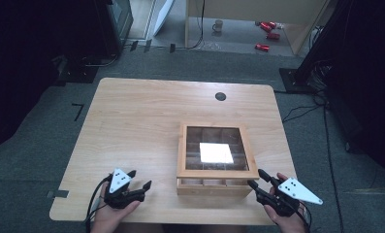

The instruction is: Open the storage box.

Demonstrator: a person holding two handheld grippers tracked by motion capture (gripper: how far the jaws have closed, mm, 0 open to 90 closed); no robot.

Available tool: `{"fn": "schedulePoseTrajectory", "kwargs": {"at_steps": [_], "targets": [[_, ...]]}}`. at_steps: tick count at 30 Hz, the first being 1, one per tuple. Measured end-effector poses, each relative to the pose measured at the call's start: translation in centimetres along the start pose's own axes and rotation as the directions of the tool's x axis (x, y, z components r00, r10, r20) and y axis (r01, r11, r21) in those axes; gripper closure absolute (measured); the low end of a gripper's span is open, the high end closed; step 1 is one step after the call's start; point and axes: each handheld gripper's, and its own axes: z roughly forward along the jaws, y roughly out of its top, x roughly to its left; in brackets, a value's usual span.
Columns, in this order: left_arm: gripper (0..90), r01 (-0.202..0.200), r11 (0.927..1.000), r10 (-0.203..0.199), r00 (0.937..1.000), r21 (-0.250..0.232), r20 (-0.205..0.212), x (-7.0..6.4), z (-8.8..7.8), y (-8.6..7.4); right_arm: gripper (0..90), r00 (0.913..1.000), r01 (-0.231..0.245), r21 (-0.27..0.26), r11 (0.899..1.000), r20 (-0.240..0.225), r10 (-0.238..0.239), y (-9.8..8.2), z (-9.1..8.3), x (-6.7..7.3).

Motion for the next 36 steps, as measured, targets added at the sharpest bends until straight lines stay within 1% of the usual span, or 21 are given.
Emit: {"fn": "schedulePoseTrajectory", "kwargs": {"at_steps": [2, 3, 5, 7, 9, 12, 13, 14, 16, 18, 19, 20, 22, 23, 24, 26, 30, 31, 32, 33, 36], "targets": [[30.5, 0.005, 0.9999, -0.004, 0.9986, 0.013, -0.053, 1.2, -0.3, -0.4, 49.8, 0.9998, 0.002, -0.01, 1.0, 0.017, -0.002, 0.6, 0.0, -0.2], [30.6, 0.012, 0.9998, -0.011, 0.9972, 0.018, -0.074, 1.8, -0.5, -0.6, 47.9, 0.9998, 0.0, -0.017, 1.0, 0.022, 0.0, 0.9, 0.1, -0.4], [30.7, 0.028, 0.9994, -0.025, 0.9936, 0.02, -0.11, 2.8, -0.8, -0.9, 46.8, 0.9997, 0.005, -0.032, 0.999, 0.023, -0.004, 1.5, 0.1, -0.6], [30.5, 0.036, 0.999, -0.031, 0.989, 0.027, -0.144, 3.7, -1.2, -1.2, 46.8, 0.9997, 0.011, -0.042, 0.999, 0.022, -0.01, 2.1, 0.2, -0.6], [28.6, 0.043, 0.9983, -0.035, 0.982, 0.04, -0.186, 4.5, -1.4, -1.5, 46.5, 0.9998, 0.011, -0.053, 0.999, 0.018, -0.01, 2.8, 0.3, -0.8], [26.8, 0.072, 0.9957, -0.058, 0.9745, 0.058, -0.217, 5.5, -1.5, -1.9, 45.5, 0.9999, 0.011, -0.075, 0.997, 0.009, -0.011, 3.7, 0.4, -1.1], [26.8, 0.087, 0.9942, -0.072, 0.9726, 0.062, -0.221, 5.9, -1.5, -2.0, 45.3, 0.9999, 0.012, -0.082, 0.997, 0.003, -0.012, 4.0, 0.5, -1.2], [26.7, 0.094, 0.9935, -0.078, 0.9725, 0.064, -0.22, 6.0, -1.5, -2.1, 45.0, 1.0, 0.003, -0.089, 0.996, -0.002, -0.003, 4.4, 0.6, -1.3], [26.7, 0.1, 0.9927, -0.082, 0.9723, 0.069, -0.219, 6.2, -1.4, -2.2, 44.9, 1.0, 0.005, -0.093, 0.996, -0.002, -0.006, 5.0, 0.9, -1.4], [26.7, 0.095, 0.9922, -0.076, 0.9736, 0.08, -0.215, 6.1, -1.1, -2.2, 45.1, 0.9998, 0.018, -0.087, 0.996, 0.008, -0.018, 5.7, 1.5, -1.5], [26.8, 0.092, 0.9918, -0.072, 0.9744, 0.088, -0.213, 6.2, -1.0, -2.2, 45.2, 0.9998, 0.021, -0.089, 0.996, 0.008, -0.021, 6.4, 1.9, -1.6], [26.8, 0.092, 0.9915, -0.072, 0.9758, 0.092, -0.206, 6.2, -1.0, -2.3, 45.2, 0.9998, 0.021, -0.089, 0.996, 0.008, -0.021, 6.4, 1.9, -1.6], [26.8, 0.096, 0.9909, -0.075, 0.9768, 0.095, -0.2, 6.3, -0.8, -2.3, 45.1, 0.9998, 0.018, -0.101, 0.995, 0.006, -0.018, 7.2, 2.3, -1.9], [26.8, 0.098, 0.9904, -0.078, 0.9773, 0.098, -0.197, 6.4, -0.8, -2.3, 45.1, 0.9999, 0.013, -0.114, 0.993, 0.006, -0.013, 8.1, 2.6, -2.1], [26.8, 0.101, 0.9904, -0.081, 0.9777, 0.095, -0.194, 6.4, -0.8, -2.3, 45.1, 0.9999, 0.013, -0.114, 0.993, 0.006, -0.013, 8.1, 2.6, -2.1], [26.8, 0.107, 0.9904, -0.088, 0.9779, 0.088, -0.19, 6.4, -0.8, -2.3, 45.2, 0.9998, 0.016, -0.119, 0.993, 0.012, -0.015, 8.9, 3.0, -2.3], [26.6, 0.11, 0.9905, -0.093, 0.9786, 0.083, -0.184, 6.5, -0.7, -2.3, 45.2, 0.9996, 0.026, -0.112, 0.993, 0.017, -0.024, 10.2, 4.3, -2.7], [26.5, 0.111, 0.9905, -0.095, 0.9786, 0.081, -0.182, 6.5, -0.7, -2.3, 45.2, 0.9996, 0.026, -0.109, 0.994, 0.015, -0.024, 10.7, 5.0, -2.8], [26.5, 0.111, 0.9905, -0.095, 0.9786, 0.081, -0.183, 6.5, -0.7, -2.3, 45.2, 0.9996, 0.026, -0.109, 0.994, 0.015, -0.024, 10.7, 5.0, -2.8], [26.5, 0.108, 0.9906, -0.091, 0.9786, 0.084, -0.185, 6.4, -0.7, -2.3, 45.0, 0.9995, 0.029, -0.112, 0.993, 0.014, -0.028, 10.9, 5.4, -2.9], [26.5, 0.101, 0.9907, -0.081, 0.9775, 0.091, -0.195, 6.3, -0.6, -2.3, 45.1, 0.9989, 0.028, -0.108, 0.994, 0.04, -0.024, 11.4, 6.5, -3.1]]}}
